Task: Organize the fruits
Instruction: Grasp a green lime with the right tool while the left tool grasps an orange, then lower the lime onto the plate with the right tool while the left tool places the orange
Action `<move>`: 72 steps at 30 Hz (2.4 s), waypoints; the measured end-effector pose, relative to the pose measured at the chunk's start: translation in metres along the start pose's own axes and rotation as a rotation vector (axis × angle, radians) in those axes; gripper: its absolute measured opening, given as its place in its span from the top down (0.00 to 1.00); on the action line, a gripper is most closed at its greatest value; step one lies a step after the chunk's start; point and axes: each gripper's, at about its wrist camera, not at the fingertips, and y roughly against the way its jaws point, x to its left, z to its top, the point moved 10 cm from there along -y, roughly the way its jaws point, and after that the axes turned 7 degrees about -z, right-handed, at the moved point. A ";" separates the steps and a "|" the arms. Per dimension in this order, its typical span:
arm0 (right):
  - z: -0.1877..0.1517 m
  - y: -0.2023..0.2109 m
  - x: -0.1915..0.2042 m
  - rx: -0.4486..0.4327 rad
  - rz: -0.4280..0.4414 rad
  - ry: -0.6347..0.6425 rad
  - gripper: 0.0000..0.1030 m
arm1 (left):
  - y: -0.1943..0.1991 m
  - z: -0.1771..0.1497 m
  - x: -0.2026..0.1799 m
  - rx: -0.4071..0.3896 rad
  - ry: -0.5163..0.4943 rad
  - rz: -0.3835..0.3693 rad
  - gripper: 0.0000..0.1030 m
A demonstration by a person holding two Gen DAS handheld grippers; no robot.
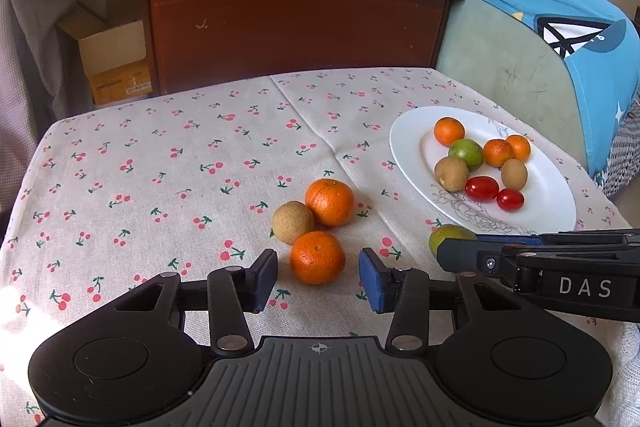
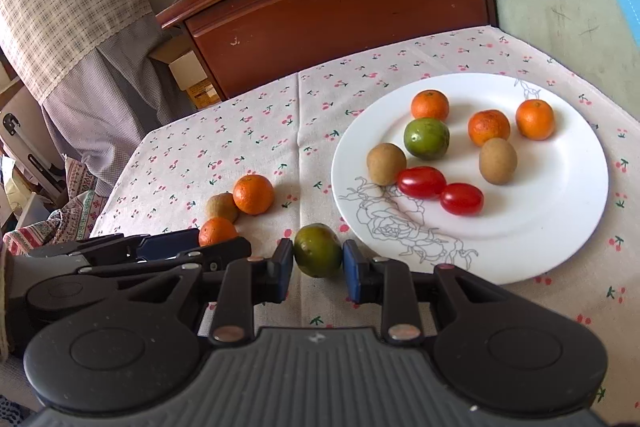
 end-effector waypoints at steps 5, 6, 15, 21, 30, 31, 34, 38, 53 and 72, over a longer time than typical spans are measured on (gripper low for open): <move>-0.002 0.000 -0.001 0.007 -0.002 -0.004 0.74 | -0.002 0.002 0.000 -0.011 -0.006 0.006 0.64; -0.002 -0.001 -0.001 0.010 -0.003 -0.005 0.74 | -0.002 0.002 0.000 -0.012 -0.011 0.008 0.66; 0.001 0.007 0.002 -0.009 0.005 0.004 0.74 | 0.005 0.002 -0.002 -0.023 -0.003 -0.012 0.74; 0.013 0.027 -0.001 -0.054 0.003 0.006 0.74 | 0.025 0.017 -0.010 -0.075 0.023 -0.053 0.74; 0.045 0.062 -0.057 -0.090 -0.091 0.030 0.74 | 0.026 0.040 -0.062 -0.103 -0.005 -0.209 0.74; 0.048 0.065 -0.068 -0.087 -0.097 0.011 0.74 | 0.024 0.041 -0.068 -0.100 -0.016 -0.217 0.74; 0.056 0.067 -0.088 -0.096 -0.124 -0.008 0.74 | 0.014 0.043 -0.093 -0.093 -0.062 -0.247 0.74; 0.059 0.060 -0.108 -0.101 -0.137 -0.091 0.74 | -0.002 0.041 -0.119 -0.072 -0.082 -0.280 0.74; 0.055 0.032 -0.127 -0.040 -0.187 -0.137 0.74 | -0.044 0.035 -0.160 0.004 -0.119 -0.312 0.74; 0.064 0.035 -0.128 -0.071 -0.154 -0.228 0.61 | -0.015 0.047 -0.138 0.005 -0.117 -0.298 0.38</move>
